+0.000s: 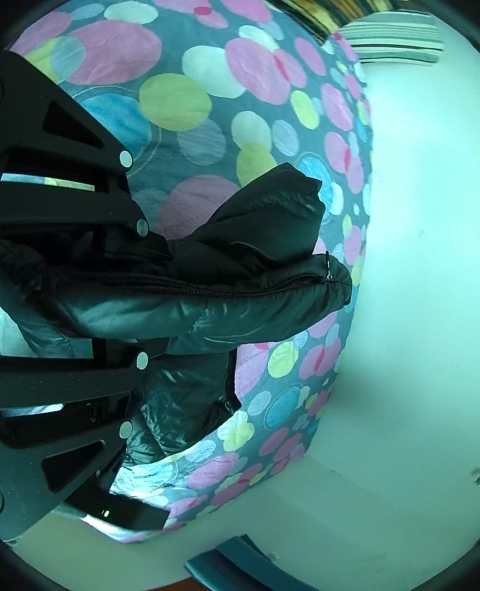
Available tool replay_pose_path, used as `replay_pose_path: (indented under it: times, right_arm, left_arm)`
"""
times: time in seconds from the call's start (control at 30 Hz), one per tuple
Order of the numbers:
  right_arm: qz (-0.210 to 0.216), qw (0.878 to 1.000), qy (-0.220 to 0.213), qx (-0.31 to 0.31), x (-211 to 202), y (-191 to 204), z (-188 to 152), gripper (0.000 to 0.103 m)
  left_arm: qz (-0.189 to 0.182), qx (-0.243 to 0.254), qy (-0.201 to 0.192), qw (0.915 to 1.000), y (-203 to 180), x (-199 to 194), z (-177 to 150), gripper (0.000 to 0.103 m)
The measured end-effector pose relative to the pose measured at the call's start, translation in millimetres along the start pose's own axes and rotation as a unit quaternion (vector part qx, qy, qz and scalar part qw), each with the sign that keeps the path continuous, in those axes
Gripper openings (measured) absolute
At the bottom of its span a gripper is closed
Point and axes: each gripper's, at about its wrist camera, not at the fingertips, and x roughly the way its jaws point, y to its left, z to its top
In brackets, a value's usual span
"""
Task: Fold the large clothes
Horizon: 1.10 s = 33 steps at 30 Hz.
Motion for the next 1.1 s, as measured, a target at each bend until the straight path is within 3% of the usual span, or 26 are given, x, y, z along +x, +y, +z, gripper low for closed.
replay_pose_path:
  times: [0.2,0.4,0.67,0.73,0.8,0.97,1.1]
  right_arm:
    - [-0.066,0.997,-0.031,0.009,-44.5,-33.7,-12.9,0.028]
    - [-0.126,0.991,-0.034,0.037,-71.6,-76.6,-32.3,0.028]
    - [-0.15,0.986,-0.013,0.077,-76.8,-118.2,-55.1,0.028]
    - [-0.17,0.982,-0.015,0.077,-80.9,-126.9,-58.6,0.035]
    - [-0.186,0.979,-0.02,0.083,-85.3,-138.1,-60.2,0.051]
    - [-0.228,0.969,-0.017,0.098,-97.7,-169.3,-63.8,0.058]
    - [-0.252,0.961,-0.006,0.112,-103.5,-195.0,-69.0,0.059]
  left_arm:
    - [0.019,0.049,-0.011,0.9985,-52.2,3.0,0.5,0.023]
    - [0.031,0.101,-0.012,0.9943,-111.3,19.3,-2.8,0.023]
    - [0.059,0.168,0.002,0.984,-181.7,53.9,-23.1,0.023]
    - [0.069,0.183,0.005,0.9806,-195.3,62.7,-31.0,0.023]
    - [0.08,0.196,0.006,0.9774,-207.4,70.8,-38.7,0.023]
    - [0.112,0.227,0.003,0.9673,-236.2,90.5,-57.7,0.023]
    - [0.145,0.264,-0.003,0.9537,-258.0,106.5,-77.0,0.024]
